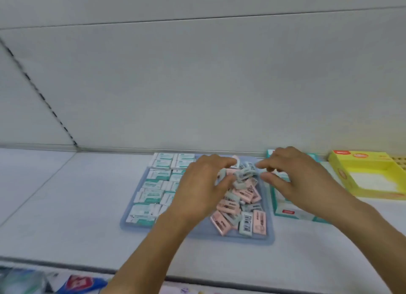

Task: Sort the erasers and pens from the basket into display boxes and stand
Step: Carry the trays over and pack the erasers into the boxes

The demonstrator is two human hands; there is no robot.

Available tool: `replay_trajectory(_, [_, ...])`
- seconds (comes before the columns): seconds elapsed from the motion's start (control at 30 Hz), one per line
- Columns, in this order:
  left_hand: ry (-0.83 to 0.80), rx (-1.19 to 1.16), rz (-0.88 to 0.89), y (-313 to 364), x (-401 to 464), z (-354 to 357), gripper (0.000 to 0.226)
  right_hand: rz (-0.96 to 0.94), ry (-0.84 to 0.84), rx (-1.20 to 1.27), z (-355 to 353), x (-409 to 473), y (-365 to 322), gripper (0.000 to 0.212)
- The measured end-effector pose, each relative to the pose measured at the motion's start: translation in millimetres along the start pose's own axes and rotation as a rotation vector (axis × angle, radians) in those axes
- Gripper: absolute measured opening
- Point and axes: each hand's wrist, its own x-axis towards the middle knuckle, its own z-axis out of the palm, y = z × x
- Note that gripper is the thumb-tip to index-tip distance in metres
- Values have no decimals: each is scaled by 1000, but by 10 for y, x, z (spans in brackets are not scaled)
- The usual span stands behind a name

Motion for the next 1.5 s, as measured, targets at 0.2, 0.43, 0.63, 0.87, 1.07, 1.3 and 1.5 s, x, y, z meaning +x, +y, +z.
replay_trajectory(0.2, [-34,113,-281,-873,-709,-773,24,-188,-263,207,452,353,-911,31])
replay_trajectory(0.43, [-183,184,-241,-1092,-899,-885,39,-173,-452,129,680,374,-1252,35])
replay_trajectory(0.63, [-324,288,-229,-1046,-733,-958,41,-233,-404,-51,679,479,-1261,17])
replay_trajectory(0.87, [-295,790,179,-999,-675,-896,16,84,-336,562,556,406,-1020,13])
replay_trajectory(1.07, [135,-33,-216,-704,-492,-546,29,377,-275,891,203,243,-701,9])
replay_trajectory(1.3, [-85,-791,-319,156,-141,3,31,555,146,751,-205,-193,146,7])
replay_trajectory(1.5, [-276,-876,-428,431,-69,355,31,545,-150,475,-143,-412,402,17])
